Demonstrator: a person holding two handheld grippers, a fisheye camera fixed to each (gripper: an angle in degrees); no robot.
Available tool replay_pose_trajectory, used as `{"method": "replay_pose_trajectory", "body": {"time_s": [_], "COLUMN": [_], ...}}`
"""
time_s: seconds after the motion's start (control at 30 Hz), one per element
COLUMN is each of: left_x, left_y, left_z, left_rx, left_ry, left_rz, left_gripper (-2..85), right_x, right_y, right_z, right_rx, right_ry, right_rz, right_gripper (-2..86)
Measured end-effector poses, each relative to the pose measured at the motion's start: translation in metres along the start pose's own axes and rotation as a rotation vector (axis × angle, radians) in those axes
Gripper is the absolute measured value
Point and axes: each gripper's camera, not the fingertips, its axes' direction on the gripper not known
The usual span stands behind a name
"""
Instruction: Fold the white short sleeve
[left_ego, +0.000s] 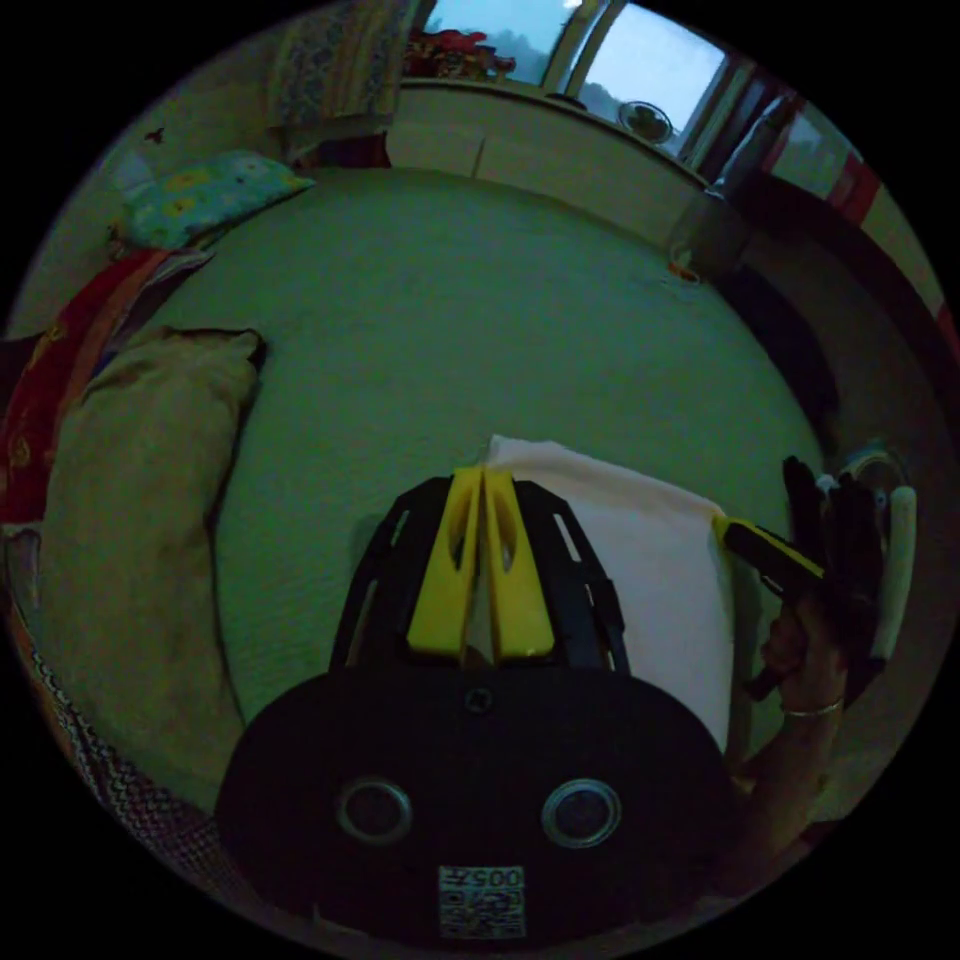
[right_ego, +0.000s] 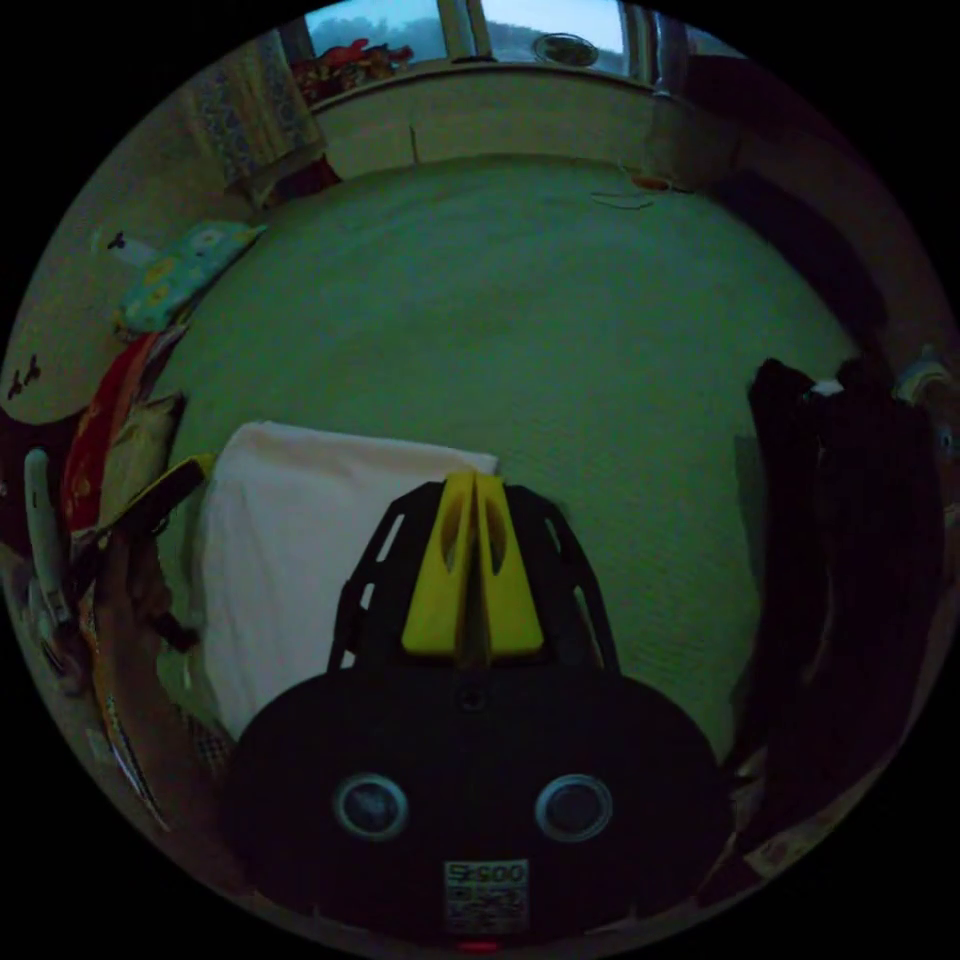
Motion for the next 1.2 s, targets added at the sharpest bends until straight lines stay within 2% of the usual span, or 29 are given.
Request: {"method": "replay_pose_trajectory", "body": {"time_s": [0.1, 0.3, 0.47, 0.63, 0.8, 0.9, 1.03, 1.2], "left_x": [-0.003, 0.009, 0.028, 0.029, 0.023, 0.021, 0.02, 0.025], "left_y": [-0.005, -0.018, -0.032, -0.05, -0.061, -0.065, -0.068, -0.074], "left_z": [-0.006, 0.023, 0.039, 0.064, 0.073, 0.068, 0.059, 0.069], "left_rx": [0.014, -0.108, -0.131, -0.163, -0.159, -0.117, -0.026, -0.068], "left_ry": [0.021, 0.137, 0.036, -0.031, 0.012, -0.045, 0.031, 0.167], "left_rz": [0.028, 0.118, 0.199, 0.155, 0.104, 0.075, 0.073, 0.111], "left_gripper": [0.1, 0.1, 0.2, 0.2, 0.1, 0.0, -0.1, -0.2], "right_x": [-0.002, -0.048, -0.105, -0.124, -0.12, -0.119, -0.125, -0.132], "right_y": [0.012, 0.034, 0.06, 0.069, 0.077, 0.081, 0.093, 0.104], "right_z": [-0.011, 0.003, 0.019, 0.04, 0.047, 0.051, 0.053, 0.055], "right_rx": [0.047, -0.08, -0.1, -0.13, -0.142, -0.151, -0.115, -0.094], "right_ry": [-0.029, -0.324, -0.212, -0.124, -0.186, -0.221, -0.184, -0.139], "right_rz": [-0.044, -0.321, -0.544, -0.51, -0.489, -0.504, -0.533, -0.538], "right_gripper": [-1.0, -1.0, -1.2, -1.4, -1.0, -0.9, -0.9, -1.0]}}
